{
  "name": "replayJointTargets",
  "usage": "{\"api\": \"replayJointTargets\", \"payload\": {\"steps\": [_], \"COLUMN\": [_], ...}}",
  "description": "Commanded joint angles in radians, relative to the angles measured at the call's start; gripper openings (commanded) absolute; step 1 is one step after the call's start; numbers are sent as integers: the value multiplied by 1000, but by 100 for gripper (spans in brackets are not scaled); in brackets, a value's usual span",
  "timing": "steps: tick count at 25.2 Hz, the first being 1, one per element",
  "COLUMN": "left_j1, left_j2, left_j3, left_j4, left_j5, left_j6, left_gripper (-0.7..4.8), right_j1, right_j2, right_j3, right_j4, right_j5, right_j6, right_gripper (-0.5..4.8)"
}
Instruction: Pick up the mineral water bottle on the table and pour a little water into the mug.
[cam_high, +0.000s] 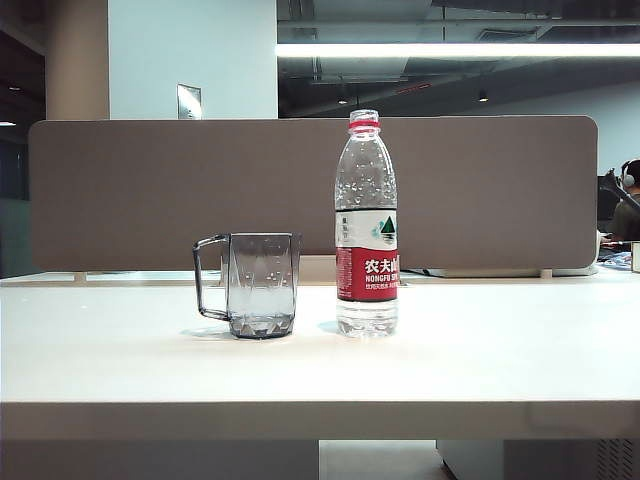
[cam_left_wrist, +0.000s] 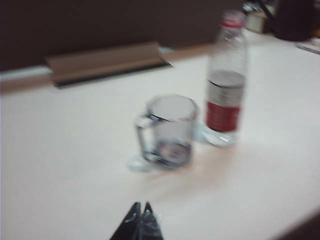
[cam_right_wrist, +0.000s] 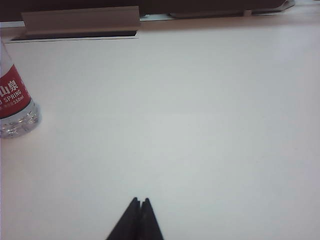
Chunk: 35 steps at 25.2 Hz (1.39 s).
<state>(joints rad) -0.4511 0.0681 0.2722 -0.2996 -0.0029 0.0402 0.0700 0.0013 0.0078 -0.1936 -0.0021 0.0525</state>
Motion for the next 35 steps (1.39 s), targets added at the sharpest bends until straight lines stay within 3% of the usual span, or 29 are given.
{"api": "replayJointTargets", "payload": {"steps": [1,3,17,24,35], "left_j1": [75,140,329,418,424], "left_j2": [-51,-61,-61,-61,-61], "left_j3": [-90,-144,-262,-263,-263], "left_j4": [121,157,115,118,119], "left_j5": [-88,-83,-77,61,60], "left_j6": [-19,-78,-82,-79,-75], "left_gripper": [-5,-5,-5,-5,-5], "right_j1": [0,0,0,-1,-1], "right_j2": [-1,-1,-1,-1,-1], "right_j3": [-7,-7,-7,-7,-7], "right_j4": [11,11,11,11,11], "right_j5": [0,0,0,0,0], "right_j6": [0,0,0,0,0], "right_gripper": [-1,-1,-1,-1,-1]}}
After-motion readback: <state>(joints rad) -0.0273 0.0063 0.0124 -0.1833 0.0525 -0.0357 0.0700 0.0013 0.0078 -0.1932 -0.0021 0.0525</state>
